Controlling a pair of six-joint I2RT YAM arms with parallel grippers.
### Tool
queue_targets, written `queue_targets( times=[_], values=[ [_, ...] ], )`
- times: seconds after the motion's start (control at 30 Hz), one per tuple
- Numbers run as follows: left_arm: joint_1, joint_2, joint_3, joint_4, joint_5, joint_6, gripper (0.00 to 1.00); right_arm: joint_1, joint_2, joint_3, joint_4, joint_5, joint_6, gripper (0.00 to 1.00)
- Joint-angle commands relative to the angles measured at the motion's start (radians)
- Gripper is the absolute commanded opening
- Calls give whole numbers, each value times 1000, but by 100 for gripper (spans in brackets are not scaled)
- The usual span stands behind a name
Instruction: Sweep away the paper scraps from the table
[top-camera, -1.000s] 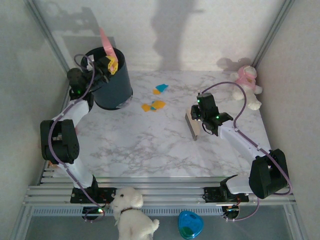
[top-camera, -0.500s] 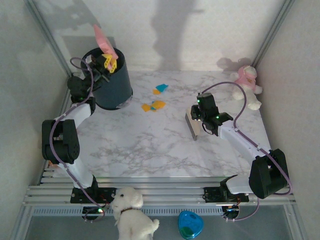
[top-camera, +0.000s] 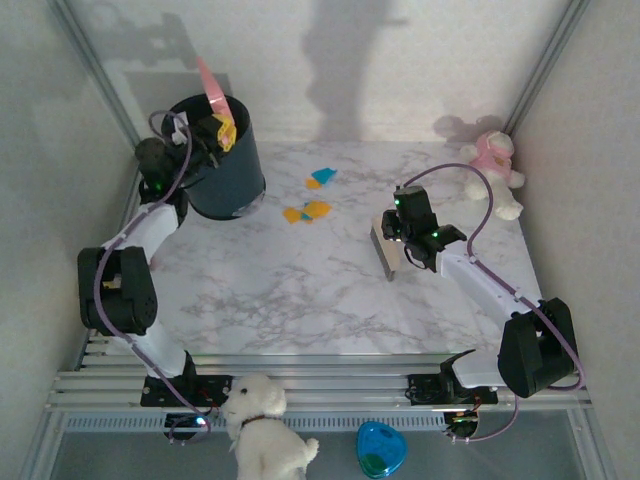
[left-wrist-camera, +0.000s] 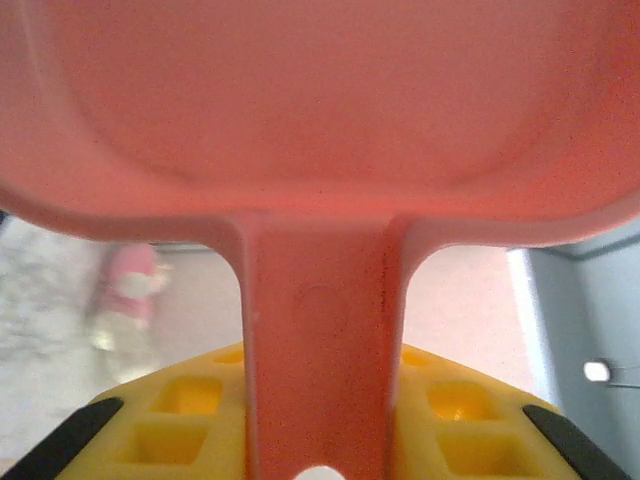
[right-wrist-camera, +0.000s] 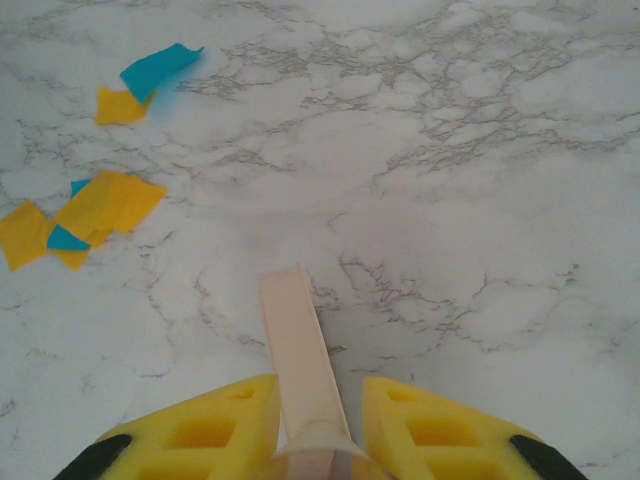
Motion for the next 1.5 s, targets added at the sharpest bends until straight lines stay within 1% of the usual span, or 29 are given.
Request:
queue_targets(
  times=[0.0, 0.03, 0.1, 0.23, 0.33, 0.53, 0.67, 0.77, 0.87, 1.07, 1.37, 1.47],
  values=[
    [-5, -72, 108, -319, 13, 324, 0, -6, -27, -12, -7, 3, -8, 0],
    [-5, -74, 130, -361, 12, 371, 0, -6, -29, -14, -4, 3, -8, 0],
    [-5, -78, 175, -506, 7, 478, 0, -6, -32, -20, 2, 3, -8, 0],
    [-14, -84, 249, -680, 3, 644, 0, -5, -37, -28, 16, -2, -5, 0],
    [-29, -84, 327, -837, -21, 784, 0, -5, -37, -27, 17, -2, -3, 0],
    [-88, -75, 456, -1056, -116, 1003, 0, -6, -43, -28, 23, -2, -2, 0],
    [-154, -70, 540, -1212, -224, 1171, 0, -5, -57, -34, 24, 5, -8, 0],
    [-194, -94, 533, -1252, -309, 1255, 0, -5, -72, -40, 26, 22, -10, 0],
    [-228, -117, 507, -1273, -332, 1329, 0, -6, -89, -52, 35, 31, -14, 0],
    [-298, -156, 463, -1345, -425, 1472, 0, -6, -119, -72, 55, 41, -29, 0],
    [-403, -246, 320, -1373, -483, 1636, 0, -5, -137, -81, 72, 43, -50, 0],
    [-432, -271, 277, -1386, -498, 1672, 0, -6, -138, -82, 72, 46, -55, 0]
  ],
)
